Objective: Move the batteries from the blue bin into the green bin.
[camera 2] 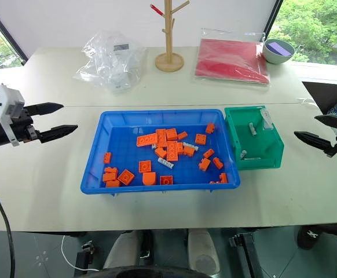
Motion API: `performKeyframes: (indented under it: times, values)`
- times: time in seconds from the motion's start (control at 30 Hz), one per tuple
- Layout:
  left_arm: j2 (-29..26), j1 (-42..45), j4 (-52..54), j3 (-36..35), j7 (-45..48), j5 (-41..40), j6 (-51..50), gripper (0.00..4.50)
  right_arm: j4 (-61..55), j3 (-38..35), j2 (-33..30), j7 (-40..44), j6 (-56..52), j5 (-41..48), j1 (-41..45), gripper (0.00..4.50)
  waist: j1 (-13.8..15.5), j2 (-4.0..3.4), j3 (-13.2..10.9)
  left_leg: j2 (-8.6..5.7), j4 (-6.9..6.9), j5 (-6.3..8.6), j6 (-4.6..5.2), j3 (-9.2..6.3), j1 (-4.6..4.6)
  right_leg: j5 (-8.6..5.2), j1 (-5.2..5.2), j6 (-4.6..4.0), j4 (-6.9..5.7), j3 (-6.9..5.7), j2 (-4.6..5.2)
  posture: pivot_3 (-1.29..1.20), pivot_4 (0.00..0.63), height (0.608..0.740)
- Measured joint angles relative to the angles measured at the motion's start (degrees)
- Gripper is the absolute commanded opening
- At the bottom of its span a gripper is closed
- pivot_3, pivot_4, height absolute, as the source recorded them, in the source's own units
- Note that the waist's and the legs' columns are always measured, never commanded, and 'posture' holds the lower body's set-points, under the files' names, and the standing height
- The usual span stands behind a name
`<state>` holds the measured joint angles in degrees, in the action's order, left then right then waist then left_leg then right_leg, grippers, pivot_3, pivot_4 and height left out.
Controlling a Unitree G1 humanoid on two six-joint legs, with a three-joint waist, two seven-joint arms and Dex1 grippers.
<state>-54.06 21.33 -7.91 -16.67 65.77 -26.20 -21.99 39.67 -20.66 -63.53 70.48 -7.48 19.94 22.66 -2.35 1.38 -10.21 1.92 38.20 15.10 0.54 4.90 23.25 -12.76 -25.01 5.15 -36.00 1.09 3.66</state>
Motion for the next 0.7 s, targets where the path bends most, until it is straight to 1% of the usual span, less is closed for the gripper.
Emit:
performKeyframes:
  times: [0.27, 0.5, 0.7]
  values:
    - [0.2, 0.9, 0.2, 0.0, -2.1, -0.8, -1.3, 4.5, 2.4, 0.3, 0.0, 0.1, 1.3, -0.6, 1.7, 4.46, 0.1, 0.0, 0.0, -0.01, 0.01, 0.0, 0.0, 0.0, 0.0, 0.0, 0.01, 0.01, 0.0, 0.0, 0.0, 0.0, 0.15, 0.736]
    - [0.2, 0.5, 0.4, 0.0, -1.4, -1.4, -2.4, 4.5, 3.6, 1.3, 0.1, 0.8, 1.5, -0.8, 3.0, 4.46, -0.1, -0.01, 0.0, 0.0, 0.0, 0.0, 0.0, 0.0, 0.0, 0.01, 0.0, 0.02, -0.01, 0.01, -0.01, 0.0, 0.15, 0.736]
    - [0.4, 0.1, 3.4, 0.1, -1.8, -1.9, -2.7, 4.5, 6.2, 2.7, 0.0, 0.3, 2.5, -2.3, 5.9, 4.46, -0.1, -0.01, 0.0, 0.0, 0.0, 0.0, -0.01, 0.01, -0.01, 0.01, 0.0, 0.01, -0.02, 0.01, 0.0, 0.0, 0.15, 0.736]
